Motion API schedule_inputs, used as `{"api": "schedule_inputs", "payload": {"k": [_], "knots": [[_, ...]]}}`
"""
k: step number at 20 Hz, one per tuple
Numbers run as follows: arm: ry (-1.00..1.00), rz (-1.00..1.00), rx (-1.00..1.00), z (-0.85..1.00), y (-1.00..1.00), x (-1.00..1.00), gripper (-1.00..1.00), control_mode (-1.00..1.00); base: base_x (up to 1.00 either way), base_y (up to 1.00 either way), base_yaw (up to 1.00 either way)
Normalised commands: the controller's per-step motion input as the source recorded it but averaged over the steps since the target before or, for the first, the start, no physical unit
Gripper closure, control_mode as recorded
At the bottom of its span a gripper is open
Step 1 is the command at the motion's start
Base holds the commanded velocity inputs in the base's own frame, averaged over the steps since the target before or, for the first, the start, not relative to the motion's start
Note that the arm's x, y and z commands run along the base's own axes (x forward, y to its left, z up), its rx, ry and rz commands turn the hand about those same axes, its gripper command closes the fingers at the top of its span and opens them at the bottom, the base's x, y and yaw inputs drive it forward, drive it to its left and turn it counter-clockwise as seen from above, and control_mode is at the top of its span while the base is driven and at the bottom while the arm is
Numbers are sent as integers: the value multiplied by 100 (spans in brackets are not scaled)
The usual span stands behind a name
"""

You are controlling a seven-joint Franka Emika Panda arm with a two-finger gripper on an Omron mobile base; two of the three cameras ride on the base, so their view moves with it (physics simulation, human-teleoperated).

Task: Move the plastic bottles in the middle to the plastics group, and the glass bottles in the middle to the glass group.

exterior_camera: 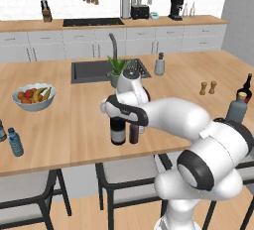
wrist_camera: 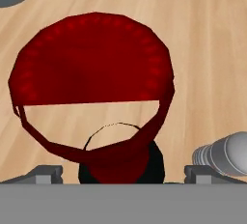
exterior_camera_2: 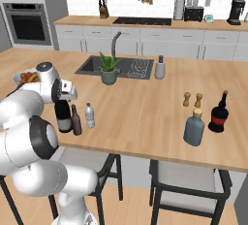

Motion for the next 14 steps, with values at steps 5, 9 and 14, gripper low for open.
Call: {"api": "schedule_inputs", "payload": {"k": [5,9,14], "knots": [[0,0,0,-5,0,3,-100,-100,0,0,0],[-5,0,0,0,0,0,-100,-100,0,0,0],[-10,0,0,0,0,0,-100,-100,0,0,0]]}}
